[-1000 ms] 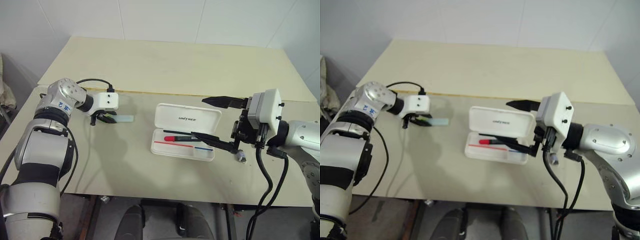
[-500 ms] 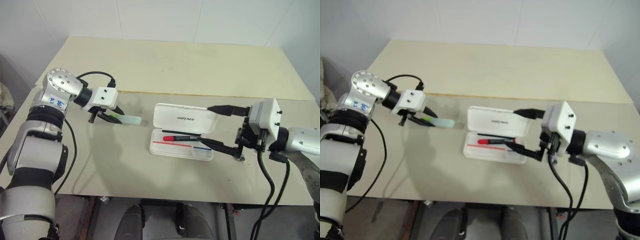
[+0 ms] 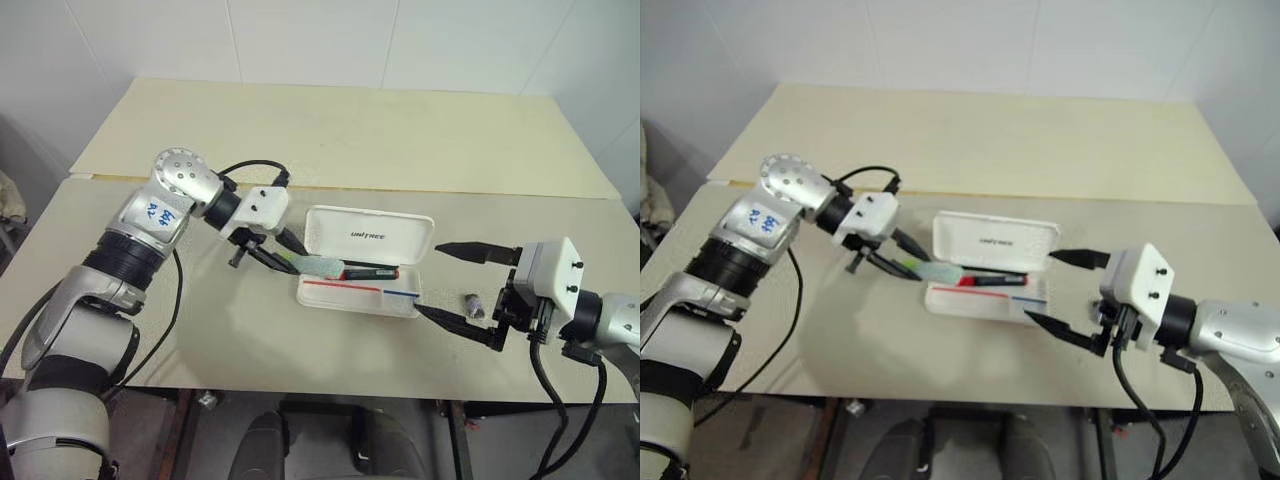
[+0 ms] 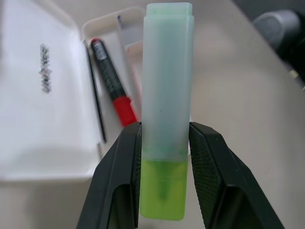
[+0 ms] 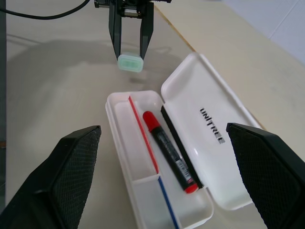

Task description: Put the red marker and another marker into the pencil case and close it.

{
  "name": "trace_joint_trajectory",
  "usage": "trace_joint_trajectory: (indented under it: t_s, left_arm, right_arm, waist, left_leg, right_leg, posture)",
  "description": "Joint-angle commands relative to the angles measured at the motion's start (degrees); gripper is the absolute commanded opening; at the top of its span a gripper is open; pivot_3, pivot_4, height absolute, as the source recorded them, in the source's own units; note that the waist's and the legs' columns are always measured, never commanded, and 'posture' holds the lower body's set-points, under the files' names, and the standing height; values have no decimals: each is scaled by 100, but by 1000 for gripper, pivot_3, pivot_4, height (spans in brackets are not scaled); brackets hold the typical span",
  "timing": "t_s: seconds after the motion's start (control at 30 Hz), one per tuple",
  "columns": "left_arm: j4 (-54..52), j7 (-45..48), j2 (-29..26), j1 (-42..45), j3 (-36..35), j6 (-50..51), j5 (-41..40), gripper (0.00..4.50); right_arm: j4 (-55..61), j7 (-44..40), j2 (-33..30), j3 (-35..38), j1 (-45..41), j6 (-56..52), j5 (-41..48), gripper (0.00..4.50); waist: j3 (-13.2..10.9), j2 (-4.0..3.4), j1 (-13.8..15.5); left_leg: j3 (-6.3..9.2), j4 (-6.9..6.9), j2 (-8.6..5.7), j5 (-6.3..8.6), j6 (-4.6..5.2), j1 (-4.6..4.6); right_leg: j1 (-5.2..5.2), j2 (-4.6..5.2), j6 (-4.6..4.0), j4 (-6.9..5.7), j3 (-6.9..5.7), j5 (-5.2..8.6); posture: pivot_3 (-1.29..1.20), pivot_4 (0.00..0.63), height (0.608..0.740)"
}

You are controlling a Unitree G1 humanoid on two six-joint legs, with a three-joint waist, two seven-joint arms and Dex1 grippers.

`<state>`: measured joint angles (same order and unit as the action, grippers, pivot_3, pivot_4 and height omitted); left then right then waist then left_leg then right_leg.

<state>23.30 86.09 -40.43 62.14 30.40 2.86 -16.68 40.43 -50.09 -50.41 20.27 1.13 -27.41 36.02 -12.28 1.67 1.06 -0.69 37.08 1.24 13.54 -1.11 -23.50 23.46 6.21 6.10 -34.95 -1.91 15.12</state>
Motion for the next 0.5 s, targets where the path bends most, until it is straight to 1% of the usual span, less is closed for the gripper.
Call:
trace_joint_trajectory:
  t_s: [0.03, 0.13, 0.23, 0.4, 0.5]
  left_arm:
    - [-461, 427, 131, -66, -103, 454, 65, 1161]
    - [-468, 109, 331, -118, -31, 713, 393, 1161]
    - [-558, -1, 485, -216, -31, 957, 609, 1161]
    - [-512, -71, 635, -282, -24, 990, 1082, 1161]
    - [-426, -207, 838, -253, -23, 1061, 1313, 1161]
  right_arm:
    - [294, 225, 101, 121, 12, 28, 87, 4500]
    - [394, 367, 185, -1, 46, 12, 54, 4500]
    - [470, 486, 251, -101, 71, -7, 20, 4500]
    - [484, 576, 263, -164, 92, 18, -4, 4500]
    - [472, 617, 293, -172, 114, 57, -29, 4500]
  waist:
    - [0, 0, 13]
    - [0, 0, 15]
    - [0, 0, 25]
    - [0, 0, 29]
    - [0, 0, 35]
  left_leg:
    - [-1, 2, 0, 0, 0, -1]
    - [-4, 2, 0, 0, 0, 0]
    - [-4, 2, 0, 0, 0, 0]
    - [-4, -1, 0, 0, 1, -5]
    - [-3, -1, 0, 0, 1, -6]
  right_leg:
    - [0, 0, -2, 1, 2, 0]
    - [1, -2, -14, 4, 7, 5]
    - [1, -4, -15, 6, 8, 5]
    - [2, -4, -16, 17, 9, 6]
    - [1, -4, -16, 20, 9, 5]
  posture:
    - [0, 150, 740]
    - [0, 150, 740]
    - [0, 150, 740]
    - [0, 150, 740]
    - [0, 150, 740]
